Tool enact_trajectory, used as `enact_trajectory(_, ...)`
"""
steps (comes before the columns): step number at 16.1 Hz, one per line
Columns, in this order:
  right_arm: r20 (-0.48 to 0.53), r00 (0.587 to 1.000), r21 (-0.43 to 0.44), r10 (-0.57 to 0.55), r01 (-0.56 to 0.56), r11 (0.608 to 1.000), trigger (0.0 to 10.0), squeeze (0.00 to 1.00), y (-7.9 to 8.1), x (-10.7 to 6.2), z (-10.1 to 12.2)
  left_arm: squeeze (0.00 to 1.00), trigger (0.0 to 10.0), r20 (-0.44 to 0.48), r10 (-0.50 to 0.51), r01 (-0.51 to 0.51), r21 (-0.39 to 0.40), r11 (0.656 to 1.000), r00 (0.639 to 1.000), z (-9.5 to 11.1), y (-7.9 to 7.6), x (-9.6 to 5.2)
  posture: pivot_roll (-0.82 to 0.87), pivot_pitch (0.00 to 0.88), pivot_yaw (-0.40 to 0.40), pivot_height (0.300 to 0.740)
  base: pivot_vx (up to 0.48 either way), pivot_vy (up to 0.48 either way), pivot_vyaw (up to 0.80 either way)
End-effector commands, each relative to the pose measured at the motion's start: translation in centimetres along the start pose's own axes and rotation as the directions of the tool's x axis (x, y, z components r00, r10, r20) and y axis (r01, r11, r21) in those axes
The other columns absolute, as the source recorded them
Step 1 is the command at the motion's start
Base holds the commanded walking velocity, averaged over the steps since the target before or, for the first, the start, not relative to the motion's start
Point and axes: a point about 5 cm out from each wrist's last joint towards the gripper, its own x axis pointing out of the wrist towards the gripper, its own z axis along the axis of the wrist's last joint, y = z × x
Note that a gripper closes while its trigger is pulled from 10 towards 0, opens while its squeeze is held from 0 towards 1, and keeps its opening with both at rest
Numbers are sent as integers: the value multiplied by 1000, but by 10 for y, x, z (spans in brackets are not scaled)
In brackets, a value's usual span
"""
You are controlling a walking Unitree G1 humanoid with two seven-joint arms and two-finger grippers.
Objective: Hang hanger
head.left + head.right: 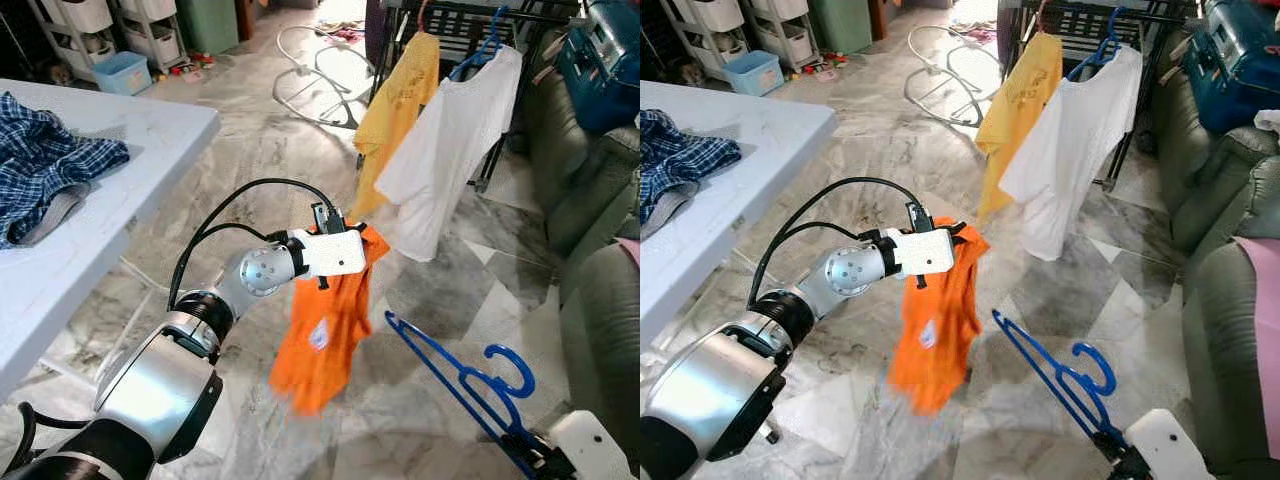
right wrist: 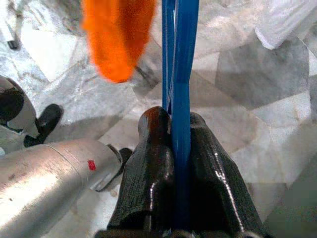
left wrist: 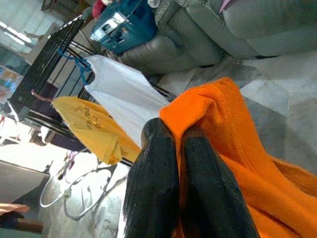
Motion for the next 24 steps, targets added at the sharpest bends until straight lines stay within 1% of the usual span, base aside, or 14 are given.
enact_trajectory(1,11,1000,-3,25,-25,1000,10000,0,3,-1,5,0,10000,14,6,-6,19,1000,1000,4,5,2,-42,104,9,740,0,0,0)
enact_trajectory(4,13,999,-1,51,-51,999,10000,0,6,1,7,0,10000,19,-13,13,10,1000,1000,3,-1,1,-37,104,11,740,0,0,0)
enact_trajectory(8,11,998,-38,57,-56,998,10000,0,2,6,11,0,10000,29,-42,41,7,999,999,2,-5,0,-30,102,12,740,0,0,0)
enact_trajectory(10,25,997,-49,72,-70,996,10000,0,1,5,18,0,10000,23,-46,45,12,999,999,1,-6,-1,-25,104,10,740,0,0,0)
enact_trajectory(13,5,997,-78,71,-70,994,10000,0,-9,-4,22,0,10000,13,-50,50,13,999,999,-1,-7,-3,-23,105,12,740,0,0,0)
enact_trajectory(16,6,996,-84,91,-90,992,10000,0,-9,-6,25,0,10000,-1,-55,55,22,998,998,-4,-8,-4,-23,105,12,740,0,0,0)
enact_trajectory(19,16,997,-93,75,-74,993,10000,0,-13,-5,27,0,10000,5,-57,57,18,998,998,-3,-9,-4,-26,108,12,740,0,0,0)
enact_trajectory(21,20,997,-88,71,-69,994,10000,0,-14,-2,27,0,10000,32,-67,67,18,998,997,1,-12,-2,-24,109,12,740,0,0,0)
enact_trajectory(24,22,999,-98,46,-44,994,10000,0,-19,4,24,0,10000,126,-78,80,-11,997,989,12,-15,1,-20,119,14,740,0,0,0)
